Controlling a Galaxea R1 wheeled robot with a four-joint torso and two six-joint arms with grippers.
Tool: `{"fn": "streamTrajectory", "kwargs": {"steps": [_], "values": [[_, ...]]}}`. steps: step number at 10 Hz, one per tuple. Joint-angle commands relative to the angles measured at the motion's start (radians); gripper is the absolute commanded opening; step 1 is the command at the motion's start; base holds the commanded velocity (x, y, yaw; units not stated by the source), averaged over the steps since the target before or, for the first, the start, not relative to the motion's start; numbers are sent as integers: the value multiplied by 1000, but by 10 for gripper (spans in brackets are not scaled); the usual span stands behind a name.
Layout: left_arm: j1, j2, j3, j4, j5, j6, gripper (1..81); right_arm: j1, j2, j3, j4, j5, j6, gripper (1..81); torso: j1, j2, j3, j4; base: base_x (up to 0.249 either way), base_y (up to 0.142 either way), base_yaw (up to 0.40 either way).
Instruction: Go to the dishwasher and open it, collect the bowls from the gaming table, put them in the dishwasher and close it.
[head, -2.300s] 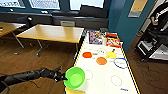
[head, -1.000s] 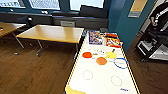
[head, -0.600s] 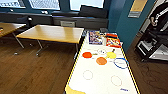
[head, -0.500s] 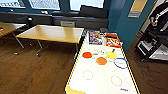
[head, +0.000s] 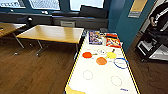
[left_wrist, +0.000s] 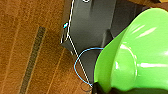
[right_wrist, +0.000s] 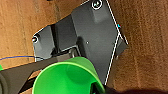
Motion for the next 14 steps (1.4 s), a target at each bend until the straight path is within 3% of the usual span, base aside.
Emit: {"fn": "streamTrajectory", "kwargs": {"steps": [1, 2, 3, 4, 6, 11, 14], "values": [[25, 57, -127, -267, 41, 266, 10, 6, -16, -26, -17, -98, -14, 10, 0, 0, 0, 0, 0, 0, 0], [36, 77, -164, -251, 37, 270, 10, 2, 1, -60, -17, -105, -16, 10, 0, 0, 0, 0, 0, 0, 0], [43, 94, -184, -198, 27, 284, 10, 0, 25, -104, -17, -134, -17, 10, 0, 0, 0, 0, 0, 0, 0], [48, 100, -189, -144, -3, 284, 10, -3, 54, -162, -29, -181, -22, 10, 0, 0, 0, 0, 0, 0, 0], [62, 123, -204, -90, -98, 284, 10, -13, 113, -247, -74, -188, -22, 10, 0, 0, 1, 0, 0, 0, 0], [69, 292, -469, -54, -92, 287, 10, -27, 180, -324, -83, -191, -22, 10, 0, 0, 1, 0, 0, 0, 0], [69, 332, -529, -43, -92, 287, 10, -30, 194, -327, -86, -188, -20, 10, 0, 0, 2, 0, 0, 0, 0]]}}
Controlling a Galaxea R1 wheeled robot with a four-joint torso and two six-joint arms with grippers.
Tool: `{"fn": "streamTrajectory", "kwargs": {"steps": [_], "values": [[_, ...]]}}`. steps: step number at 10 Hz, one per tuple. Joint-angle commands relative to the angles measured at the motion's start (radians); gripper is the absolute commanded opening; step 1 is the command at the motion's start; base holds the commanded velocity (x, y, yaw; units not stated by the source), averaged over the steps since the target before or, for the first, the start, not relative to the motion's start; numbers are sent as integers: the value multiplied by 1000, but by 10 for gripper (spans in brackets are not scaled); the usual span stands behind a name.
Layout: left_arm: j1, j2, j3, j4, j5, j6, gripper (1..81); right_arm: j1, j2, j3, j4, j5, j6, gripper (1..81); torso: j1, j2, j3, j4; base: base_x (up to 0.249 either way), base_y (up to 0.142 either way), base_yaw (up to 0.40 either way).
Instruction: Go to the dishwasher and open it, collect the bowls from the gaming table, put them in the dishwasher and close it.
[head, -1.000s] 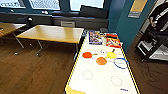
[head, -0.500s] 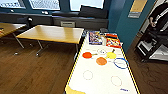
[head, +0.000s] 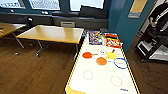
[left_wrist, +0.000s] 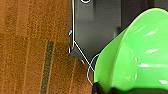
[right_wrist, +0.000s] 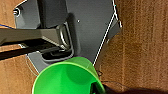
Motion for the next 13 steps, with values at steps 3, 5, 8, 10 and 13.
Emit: {"fn": "streamTrajectory", "kwargs": {"steps": [3, 5, 8, 10, 13], "values": [[-4, 22, -37, 25, 74, 8, 10, -10, -9, -4, -19, -56, -2, 10, 0, 0, 40, 0, 0, 0, 0], [-4, 35, -37, 29, 74, 8, 10, -13, -6, -16, -19, -55, -1, 10, 0, 0, 87, 0, 0, 0, 0], [-1, 53, -52, 45, 74, 8, 10, -17, 7, -50, -16, -52, -1, 10, -1, 0, 152, 0, 0, 0, 0], [2, 74, -78, 57, 69, 8, 10, -18, 13, -56, -16, -52, -1, 10, -1, -1, 195, 0, 0, 0, 0], [7, 94, -100, 66, 63, 8, 10, -18, 21, -58, -19, -52, -2, 10, -3, -2, 258, 0, 0, 0, 0]]}}
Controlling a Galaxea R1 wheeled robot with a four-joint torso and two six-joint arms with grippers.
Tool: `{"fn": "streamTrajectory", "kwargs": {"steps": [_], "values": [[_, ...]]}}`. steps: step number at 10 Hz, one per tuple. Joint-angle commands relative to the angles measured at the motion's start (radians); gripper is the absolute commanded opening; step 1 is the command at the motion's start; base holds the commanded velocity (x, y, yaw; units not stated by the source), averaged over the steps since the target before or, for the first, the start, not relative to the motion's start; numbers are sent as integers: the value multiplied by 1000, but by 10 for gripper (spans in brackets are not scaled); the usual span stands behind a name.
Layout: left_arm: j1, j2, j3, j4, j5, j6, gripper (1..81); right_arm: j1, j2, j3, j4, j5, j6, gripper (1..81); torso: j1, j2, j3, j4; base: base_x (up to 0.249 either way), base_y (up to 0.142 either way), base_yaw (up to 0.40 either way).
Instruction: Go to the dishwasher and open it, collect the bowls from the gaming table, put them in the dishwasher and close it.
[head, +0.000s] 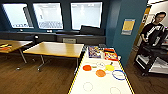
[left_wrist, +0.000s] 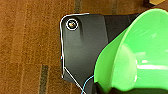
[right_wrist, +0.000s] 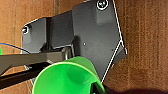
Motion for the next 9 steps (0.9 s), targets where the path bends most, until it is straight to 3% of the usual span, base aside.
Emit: {"fn": "streamTrajectory", "kwargs": {"steps": [1, 4, 5, 9], "values": [[-38, -6, -14, 8, 58, 6, 10, 20, -15, -3, -15, -53, -2, 10, 0, 0, 42, 0, 0, 0, 0], [-37, -8, -17, 10, 56, 6, 10, 19, -13, -3, -15, -53, -2, 10, -1, -1, 97, 0, 0, 0, 0], [-37, -8, -17, 10, 56, 6, 10, 19, -13, -3, -15, -53, -2, 10, -1, -1, 76, 0, 0, 0, 0], [-35, -5, -17, 8, 56, 6, 10, 16, 4, -26, -16, -53, -4, 10, -1, -3, 86, 0, 0, 0, 0]]}}
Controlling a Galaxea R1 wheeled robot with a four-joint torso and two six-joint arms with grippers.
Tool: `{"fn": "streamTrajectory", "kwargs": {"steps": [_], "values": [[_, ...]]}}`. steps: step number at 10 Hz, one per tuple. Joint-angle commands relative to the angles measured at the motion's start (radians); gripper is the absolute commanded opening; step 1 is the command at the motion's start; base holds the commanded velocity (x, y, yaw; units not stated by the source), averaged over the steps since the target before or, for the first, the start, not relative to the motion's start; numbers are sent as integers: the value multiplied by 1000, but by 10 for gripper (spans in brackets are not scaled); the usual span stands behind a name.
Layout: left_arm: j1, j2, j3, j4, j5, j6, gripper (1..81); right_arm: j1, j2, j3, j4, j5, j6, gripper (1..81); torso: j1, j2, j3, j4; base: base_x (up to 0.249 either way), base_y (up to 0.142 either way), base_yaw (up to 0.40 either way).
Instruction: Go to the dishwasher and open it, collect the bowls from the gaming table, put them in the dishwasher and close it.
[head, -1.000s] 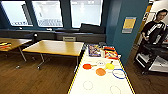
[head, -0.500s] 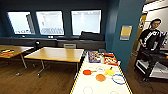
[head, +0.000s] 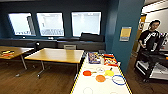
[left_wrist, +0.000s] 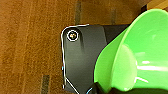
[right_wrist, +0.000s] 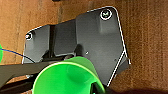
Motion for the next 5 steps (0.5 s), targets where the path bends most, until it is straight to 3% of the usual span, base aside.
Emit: {"fn": "streamTrajectory", "kwargs": {"steps": [1, 5], "values": [[-51, -10, -6, 6, 53, 6, 10, 35, -1, -26, -13, -47, -4, 10, 1, 0, 0, 0, 0, 0, 0], [-51, -9, -6, 8, 53, 6, 10, 34, 22, -49, -22, -47, -4, 10, 1, 0, 0, 0, 0, 0, 0]]}}
